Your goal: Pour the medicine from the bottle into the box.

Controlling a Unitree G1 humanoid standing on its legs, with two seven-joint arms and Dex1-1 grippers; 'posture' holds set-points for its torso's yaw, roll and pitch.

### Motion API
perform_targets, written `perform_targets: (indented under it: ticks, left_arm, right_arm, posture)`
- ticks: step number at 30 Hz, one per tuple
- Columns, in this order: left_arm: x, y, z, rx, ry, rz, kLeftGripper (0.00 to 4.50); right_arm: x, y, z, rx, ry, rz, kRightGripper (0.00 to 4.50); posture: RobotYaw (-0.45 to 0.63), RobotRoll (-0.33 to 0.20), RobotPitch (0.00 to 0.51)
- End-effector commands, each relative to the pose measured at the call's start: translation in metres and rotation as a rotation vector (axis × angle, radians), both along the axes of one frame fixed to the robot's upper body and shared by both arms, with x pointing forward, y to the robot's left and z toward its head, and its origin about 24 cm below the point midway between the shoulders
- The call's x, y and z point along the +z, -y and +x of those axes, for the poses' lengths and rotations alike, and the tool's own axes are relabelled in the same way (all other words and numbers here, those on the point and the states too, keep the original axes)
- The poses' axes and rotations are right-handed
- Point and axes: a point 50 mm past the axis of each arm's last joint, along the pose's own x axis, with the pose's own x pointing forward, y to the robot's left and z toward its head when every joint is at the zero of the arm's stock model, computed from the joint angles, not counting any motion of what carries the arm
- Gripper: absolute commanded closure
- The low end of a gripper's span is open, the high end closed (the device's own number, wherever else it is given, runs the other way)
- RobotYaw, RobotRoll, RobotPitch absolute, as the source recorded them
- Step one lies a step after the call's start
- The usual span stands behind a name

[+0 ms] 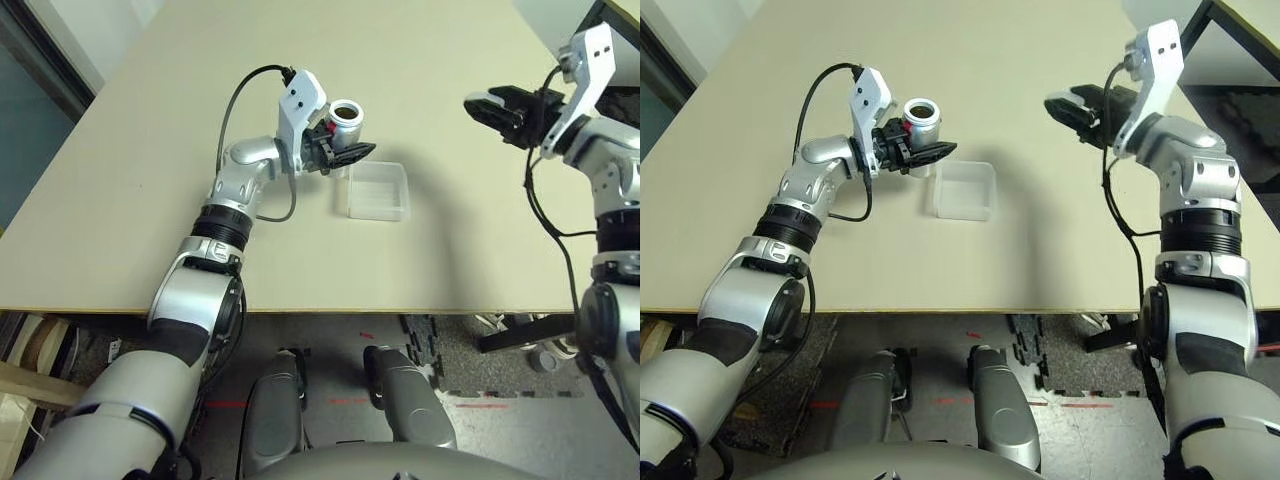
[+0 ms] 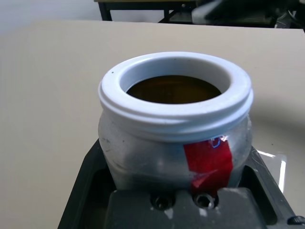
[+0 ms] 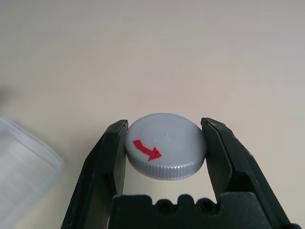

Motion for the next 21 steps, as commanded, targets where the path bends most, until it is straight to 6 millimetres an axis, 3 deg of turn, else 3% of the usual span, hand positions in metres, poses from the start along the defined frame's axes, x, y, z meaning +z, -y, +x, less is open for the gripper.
perform_targets:
  ticks: [1, 13, 19, 21]
  left_arm:
    - [0.005, 0.003, 0.002, 0.006, 0.005, 0.004, 1.71]
    - [0.006, -0.002, 0.008, 0.082, 0.003, -0.004, 1.71]
    - [0.004, -0.002, 0.009, 0.086, 0.001, 0.001, 1.71]
    - [0.003, -0.003, 0.009, 0.095, -0.009, 0.009, 1.71]
  right_arm:
    - [-0.007, -0.002, 0.000, -0.020, -0.023, -0.027, 1.93]
    - [-0.018, 0.005, 0.007, -0.149, -0.004, -0.046, 1.93]
    - [-0.018, 0.006, 0.008, -0.175, 0.015, -0.055, 0.00]
    - [-0.018, 0.006, 0.007, -0.170, 0.020, -0.055, 0.00]
  posture:
    - [-0.24, 0.000, 0.146]
    - [-0.23, 0.000, 0.136]
    - [-0.23, 0.000, 0.137]
    - [-0.23, 0.000, 0.138]
